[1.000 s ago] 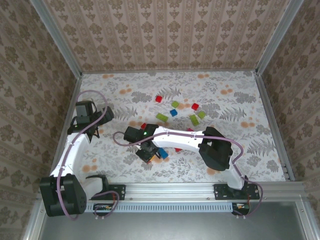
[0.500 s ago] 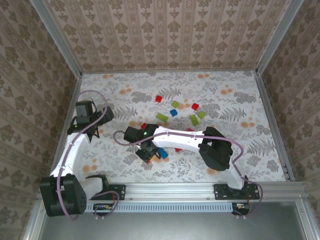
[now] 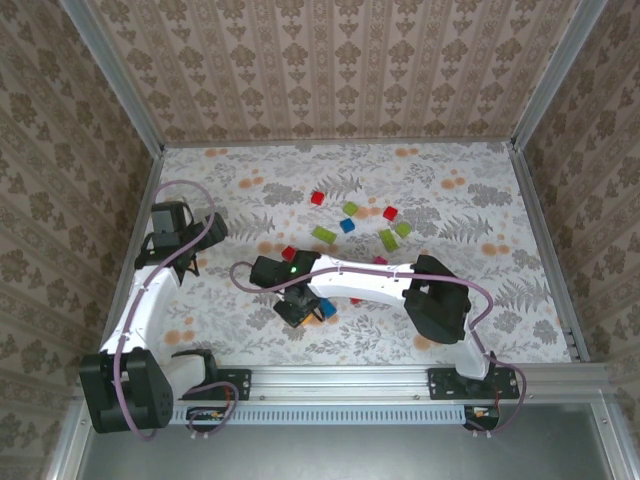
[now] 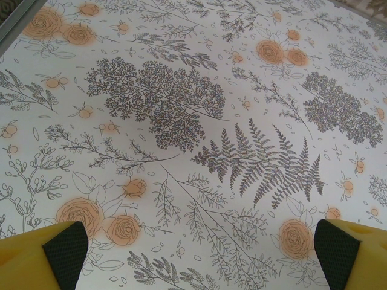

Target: Assemble a carrot with lego

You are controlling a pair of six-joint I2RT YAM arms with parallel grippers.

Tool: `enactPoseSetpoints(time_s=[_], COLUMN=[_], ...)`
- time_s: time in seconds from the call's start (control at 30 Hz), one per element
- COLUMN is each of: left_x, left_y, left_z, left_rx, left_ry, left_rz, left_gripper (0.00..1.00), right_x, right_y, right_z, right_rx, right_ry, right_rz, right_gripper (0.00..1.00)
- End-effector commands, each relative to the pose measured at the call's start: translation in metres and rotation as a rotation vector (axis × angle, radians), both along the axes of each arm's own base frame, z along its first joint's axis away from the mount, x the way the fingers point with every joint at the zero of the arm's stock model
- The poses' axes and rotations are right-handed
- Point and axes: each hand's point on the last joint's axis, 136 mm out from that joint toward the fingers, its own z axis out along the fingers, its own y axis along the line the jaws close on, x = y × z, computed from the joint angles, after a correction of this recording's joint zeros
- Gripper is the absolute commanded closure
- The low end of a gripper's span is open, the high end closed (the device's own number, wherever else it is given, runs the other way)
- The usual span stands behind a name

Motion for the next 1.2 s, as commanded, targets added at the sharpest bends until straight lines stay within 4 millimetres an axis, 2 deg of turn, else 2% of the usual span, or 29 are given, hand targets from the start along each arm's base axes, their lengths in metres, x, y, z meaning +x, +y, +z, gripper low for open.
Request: enactPoseSetpoints(time_s=[0.0, 0.6, 1.17], left_x=[0.0, 0.0, -0.001], left_y=[-0.001, -0.002, -0.002], left_z=[0.014, 0.014, 0.015], left_rx=[-0.005, -0.008, -0.01], left_ry=[-0.032, -0.034, -0.037], left_rz=[-0.002, -0.004, -0.004], left_gripper=[0.0, 0.0, 0.0], right_x=[-0.006, -0.009, -0.01], right_y=[0.003, 0.009, 0.0], right_z=[0.015, -0.004, -0.028], right_rx=[0.041, 0.037, -0.027], right_ry=[-0.001, 0.041, 0.071], right_rz=[-0.022, -0.046, -0.096], right_gripper=[0.66, 0.66, 0.66])
